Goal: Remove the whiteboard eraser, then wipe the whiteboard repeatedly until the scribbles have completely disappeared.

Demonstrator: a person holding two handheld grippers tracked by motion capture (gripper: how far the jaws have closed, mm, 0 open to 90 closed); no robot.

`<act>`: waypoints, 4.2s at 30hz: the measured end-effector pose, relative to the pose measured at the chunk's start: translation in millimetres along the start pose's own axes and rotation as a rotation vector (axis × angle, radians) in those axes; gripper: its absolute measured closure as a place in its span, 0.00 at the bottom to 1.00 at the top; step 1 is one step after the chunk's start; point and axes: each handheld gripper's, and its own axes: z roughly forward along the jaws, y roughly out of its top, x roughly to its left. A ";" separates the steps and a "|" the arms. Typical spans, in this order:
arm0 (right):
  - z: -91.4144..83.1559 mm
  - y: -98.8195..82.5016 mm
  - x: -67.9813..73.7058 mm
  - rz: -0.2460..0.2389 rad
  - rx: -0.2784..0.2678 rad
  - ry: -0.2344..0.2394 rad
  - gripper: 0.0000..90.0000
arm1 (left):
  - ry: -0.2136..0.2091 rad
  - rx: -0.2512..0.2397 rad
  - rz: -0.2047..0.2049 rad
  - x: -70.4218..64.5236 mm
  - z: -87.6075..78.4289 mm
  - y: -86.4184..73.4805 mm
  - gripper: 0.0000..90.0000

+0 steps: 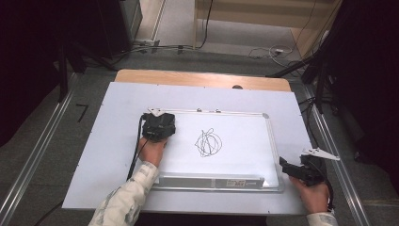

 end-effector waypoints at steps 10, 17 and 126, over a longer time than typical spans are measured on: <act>-0.1 0.6 0.5 -0.001 -0.002 0.004 0.14 | -0.016 -0.039 -0.005 -2.7 -14.8 4.4 0.44; -0.2 0.7 0.8 -0.005 -0.005 0.005 0.14 | -0.024 -0.037 -0.012 -3.4 -18.7 4.8 0.44; 0.5 2.6 3.7 -0.015 -0.008 0.013 0.14 | -0.104 0.030 0.120 -100.6 14.4 -5.6 0.45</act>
